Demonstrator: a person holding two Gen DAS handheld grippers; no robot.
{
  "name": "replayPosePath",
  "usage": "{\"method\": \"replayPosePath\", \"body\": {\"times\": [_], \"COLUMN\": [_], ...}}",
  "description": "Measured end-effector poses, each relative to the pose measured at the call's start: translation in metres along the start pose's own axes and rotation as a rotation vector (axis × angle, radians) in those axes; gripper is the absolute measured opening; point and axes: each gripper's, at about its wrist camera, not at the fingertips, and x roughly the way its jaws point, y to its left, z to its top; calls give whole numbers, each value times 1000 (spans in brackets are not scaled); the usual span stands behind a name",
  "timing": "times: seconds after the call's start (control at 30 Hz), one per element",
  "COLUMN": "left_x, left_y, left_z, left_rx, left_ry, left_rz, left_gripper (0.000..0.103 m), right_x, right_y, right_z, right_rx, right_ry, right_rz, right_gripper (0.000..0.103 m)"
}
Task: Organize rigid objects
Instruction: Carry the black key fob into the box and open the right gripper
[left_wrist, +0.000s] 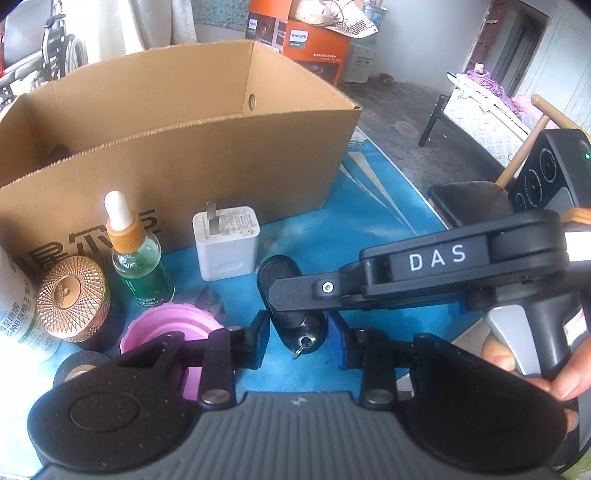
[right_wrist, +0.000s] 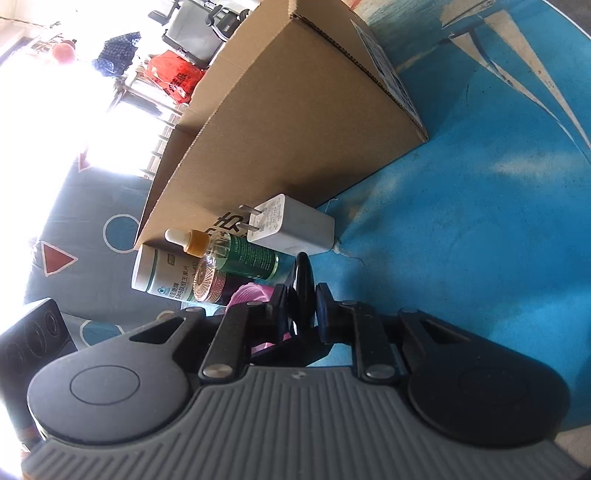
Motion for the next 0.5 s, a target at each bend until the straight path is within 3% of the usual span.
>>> {"method": "replayPosePath", "body": {"times": [0.17, 0.3, 0.5], "left_x": [-45, -88, -114], "left_y": [-9, -6, 38], "left_z": [6, 24, 70], "left_rx": [46, 72, 5], "left_ry": [-92, -194, -224], "left_rz": [-7, 35, 88], "left_gripper": [34, 35, 35], "right_x": [-35, -50, -27], "right_y": [37, 77, 129], "right_z": [-1, 15, 75], "right_rx": [-77, -166, -238], "right_ry": [-65, -112, -70], "right_rz": [19, 68, 143], "right_gripper": [15, 15, 15]}}
